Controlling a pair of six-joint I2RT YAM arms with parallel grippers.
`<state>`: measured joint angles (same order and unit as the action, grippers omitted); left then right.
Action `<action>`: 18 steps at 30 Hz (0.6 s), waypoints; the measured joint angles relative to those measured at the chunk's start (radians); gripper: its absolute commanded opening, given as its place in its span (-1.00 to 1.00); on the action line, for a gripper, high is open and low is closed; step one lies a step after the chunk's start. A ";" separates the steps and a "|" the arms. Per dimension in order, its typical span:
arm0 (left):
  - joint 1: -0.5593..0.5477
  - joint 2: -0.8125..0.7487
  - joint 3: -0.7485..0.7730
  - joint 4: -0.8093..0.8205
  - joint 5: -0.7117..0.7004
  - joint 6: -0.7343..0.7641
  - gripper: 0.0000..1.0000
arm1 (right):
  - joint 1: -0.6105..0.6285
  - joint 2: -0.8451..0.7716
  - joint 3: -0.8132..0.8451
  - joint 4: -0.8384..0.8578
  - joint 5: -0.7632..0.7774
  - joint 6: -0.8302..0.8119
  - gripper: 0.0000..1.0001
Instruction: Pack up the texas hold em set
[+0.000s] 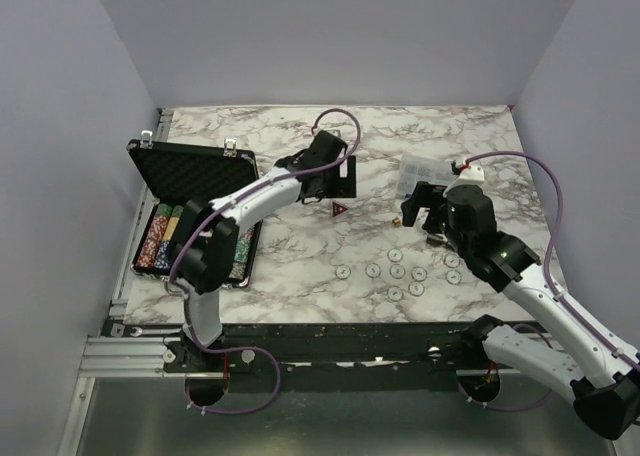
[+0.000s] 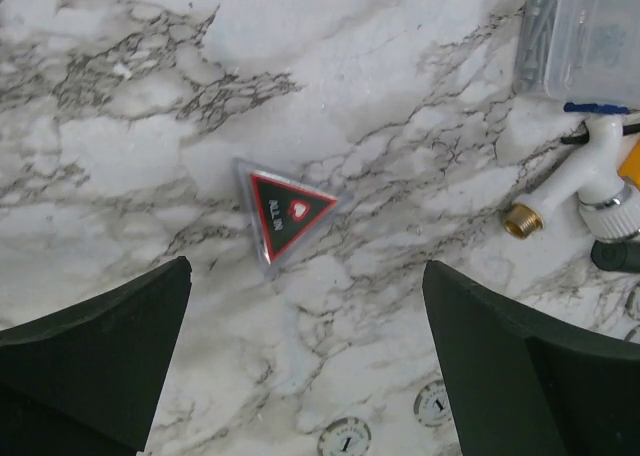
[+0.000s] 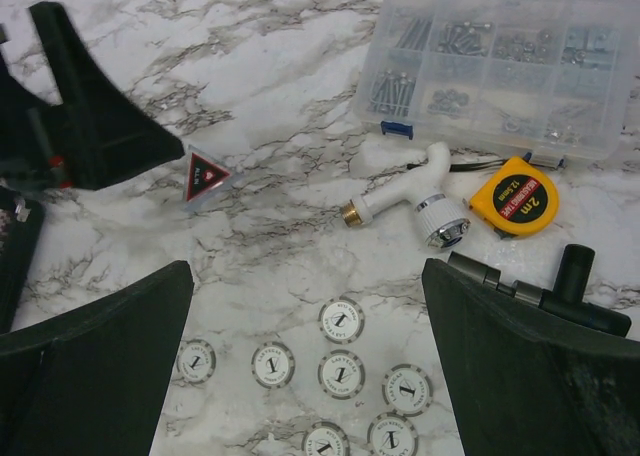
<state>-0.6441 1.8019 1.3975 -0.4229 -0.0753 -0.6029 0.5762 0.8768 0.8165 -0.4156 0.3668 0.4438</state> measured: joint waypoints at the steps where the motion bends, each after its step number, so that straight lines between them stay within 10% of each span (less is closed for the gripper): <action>1: -0.001 0.058 0.064 -0.022 0.007 0.010 0.97 | 0.000 -0.008 0.000 -0.002 0.005 0.000 1.00; 8: -0.013 0.335 0.380 -0.151 0.047 0.053 0.97 | 0.000 -0.041 0.000 -0.006 0.035 0.000 1.00; 18: -0.037 0.394 0.461 -0.275 0.037 0.018 0.97 | 0.000 -0.041 0.000 -0.010 0.043 0.000 1.00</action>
<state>-0.6811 2.1963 1.8584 -0.6983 -0.0387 -0.5850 0.5762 0.8356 0.8165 -0.4259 0.4103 0.4435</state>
